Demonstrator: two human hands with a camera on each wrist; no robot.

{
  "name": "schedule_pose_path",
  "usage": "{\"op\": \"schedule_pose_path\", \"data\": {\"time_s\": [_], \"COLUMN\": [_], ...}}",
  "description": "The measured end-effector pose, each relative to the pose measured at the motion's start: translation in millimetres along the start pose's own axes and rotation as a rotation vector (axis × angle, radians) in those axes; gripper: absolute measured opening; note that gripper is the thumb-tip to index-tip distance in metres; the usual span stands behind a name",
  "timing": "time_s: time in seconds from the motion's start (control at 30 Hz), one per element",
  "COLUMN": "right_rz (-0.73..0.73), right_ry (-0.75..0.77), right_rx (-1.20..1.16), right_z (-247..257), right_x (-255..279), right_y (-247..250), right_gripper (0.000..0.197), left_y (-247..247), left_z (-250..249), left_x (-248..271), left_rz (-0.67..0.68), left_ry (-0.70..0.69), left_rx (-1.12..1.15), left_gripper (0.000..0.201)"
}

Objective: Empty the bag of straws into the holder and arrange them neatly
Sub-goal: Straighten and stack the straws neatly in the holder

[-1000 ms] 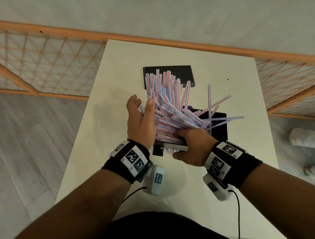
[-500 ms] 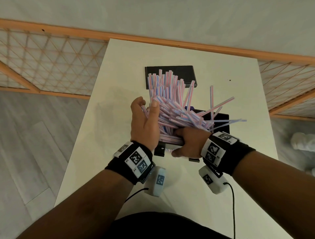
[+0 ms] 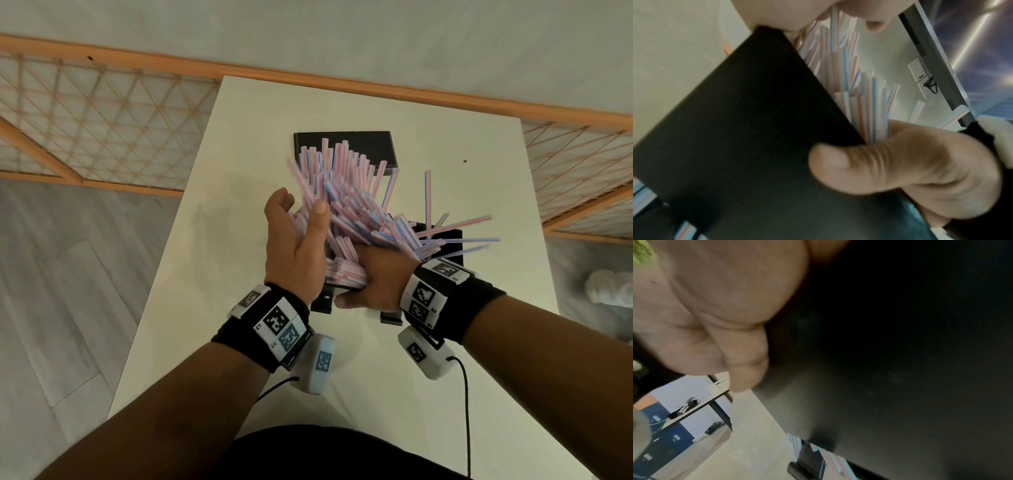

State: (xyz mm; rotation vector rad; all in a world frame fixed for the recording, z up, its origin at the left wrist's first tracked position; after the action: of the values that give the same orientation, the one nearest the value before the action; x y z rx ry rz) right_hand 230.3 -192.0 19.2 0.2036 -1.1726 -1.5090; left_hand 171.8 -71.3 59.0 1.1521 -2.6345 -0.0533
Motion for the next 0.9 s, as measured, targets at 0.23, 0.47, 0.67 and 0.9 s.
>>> {"op": "schedule_pose_path", "data": {"time_s": [0.23,0.47,0.67,0.9], "right_rz": [-0.123,-0.227,-0.088,-0.001], "right_ry": [-0.008,0.003,-0.039,-0.096], "right_rx": [0.046,0.108,0.065,0.087], "right_z": [1,-5,-20,-30], "right_x": [6,45,42,29], "right_y": [5,13,-12,-17], "right_gripper": [0.082,0.044,0.041,0.043], "left_y": [-12,7,-2,-3], "left_z": [2,4,9,13], "left_x": [-3,0,-1,-3], "left_rz": [0.068,-0.014,0.024,0.035], "left_ry": [-0.020,0.071,0.116,0.104], "left_rx": [-0.224,-0.149,-0.100,-0.087], "left_gripper": [0.073,0.079,0.078,0.091]}}
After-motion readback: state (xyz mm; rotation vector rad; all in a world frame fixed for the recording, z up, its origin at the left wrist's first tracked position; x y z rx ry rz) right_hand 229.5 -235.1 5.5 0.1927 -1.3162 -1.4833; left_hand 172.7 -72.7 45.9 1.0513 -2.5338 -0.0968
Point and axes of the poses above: each hand's wrist, its own x-axis away from the middle knuckle, its own y-axis out of the back of the hand, z = x × y, the point moved 10 cm from there along -x, towards the middle knuckle, and after that the axes turned 10 degrees about y, right-handed, at the moved point
